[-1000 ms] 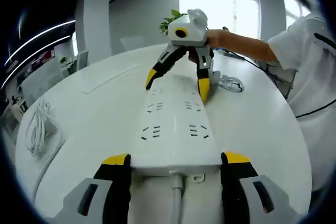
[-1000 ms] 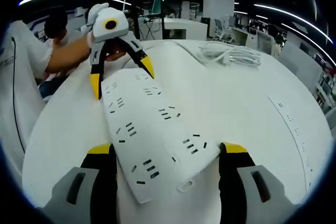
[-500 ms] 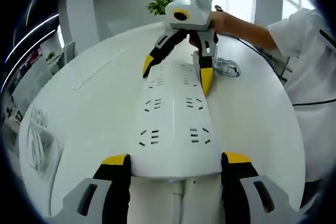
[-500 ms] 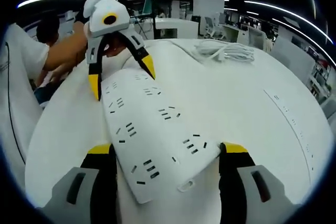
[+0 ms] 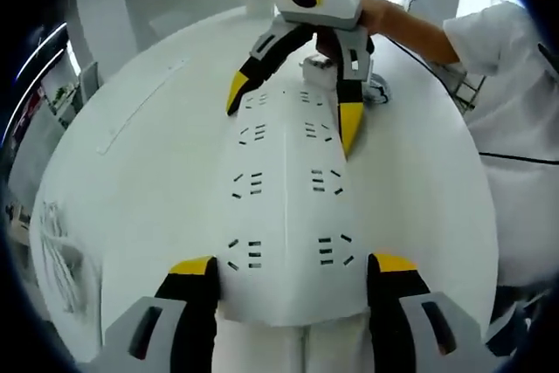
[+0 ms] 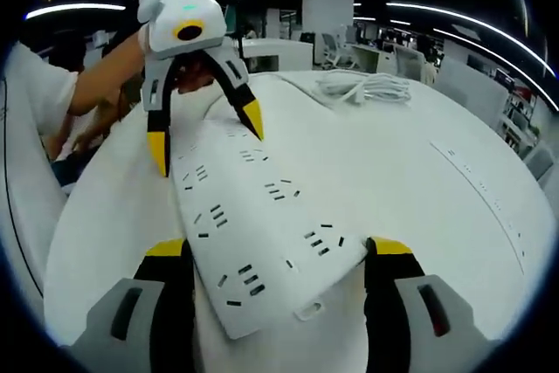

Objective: Straighten the power strip on the desk, plug the charger into it

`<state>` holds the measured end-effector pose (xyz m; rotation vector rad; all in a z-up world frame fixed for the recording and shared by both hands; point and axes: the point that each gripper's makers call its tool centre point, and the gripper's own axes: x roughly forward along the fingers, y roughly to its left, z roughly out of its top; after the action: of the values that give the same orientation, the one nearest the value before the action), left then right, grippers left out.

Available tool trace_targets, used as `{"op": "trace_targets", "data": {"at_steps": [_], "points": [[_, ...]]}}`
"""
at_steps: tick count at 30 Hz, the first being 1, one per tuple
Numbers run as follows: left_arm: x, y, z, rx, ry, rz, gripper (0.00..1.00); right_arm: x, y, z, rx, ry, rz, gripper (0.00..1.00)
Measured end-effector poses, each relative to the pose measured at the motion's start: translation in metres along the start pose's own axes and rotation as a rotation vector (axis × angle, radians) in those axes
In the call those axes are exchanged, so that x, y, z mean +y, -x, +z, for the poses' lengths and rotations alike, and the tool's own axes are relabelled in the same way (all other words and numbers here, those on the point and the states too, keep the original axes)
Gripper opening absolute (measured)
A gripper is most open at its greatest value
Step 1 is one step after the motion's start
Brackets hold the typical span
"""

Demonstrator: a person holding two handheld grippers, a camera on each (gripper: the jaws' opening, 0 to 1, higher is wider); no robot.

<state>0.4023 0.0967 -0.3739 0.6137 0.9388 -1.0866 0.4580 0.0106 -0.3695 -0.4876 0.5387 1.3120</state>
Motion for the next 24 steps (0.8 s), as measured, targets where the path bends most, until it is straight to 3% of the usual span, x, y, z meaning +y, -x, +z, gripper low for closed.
{"op": "trace_targets", "data": {"at_steps": [6, 9, 11, 15, 18, 24], "points": [[-0.004, 0.0, 0.0, 0.045, -0.016, -0.008, 0.7, -0.002, -0.001, 0.0, -0.021, -0.003, 0.008, 0.78], [0.004, 0.002, -0.004, 0.043, -0.014, -0.01, 0.7, -0.002, 0.002, 0.004, -0.039, -0.026, 0.036, 0.78], [0.006, 0.002, -0.006, 0.05, -0.005, -0.004, 0.7, 0.002, 0.003, 0.009, -0.048, 0.02, 0.075, 0.81], [0.005, 0.003, -0.006, 0.065, -0.001, 0.003, 0.7, 0.003, 0.0, 0.004, 0.005, 0.114, 0.112, 0.83], [0.008, 0.004, -0.008, 0.064, -0.001, -0.001, 0.7, 0.003, -0.002, 0.001, 0.02, 0.139, 0.144, 0.76], [0.012, 0.005, -0.01, 0.049, -0.011, -0.011, 0.69, 0.002, -0.002, 0.002, 0.004, 0.122, 0.152, 0.75]]}}
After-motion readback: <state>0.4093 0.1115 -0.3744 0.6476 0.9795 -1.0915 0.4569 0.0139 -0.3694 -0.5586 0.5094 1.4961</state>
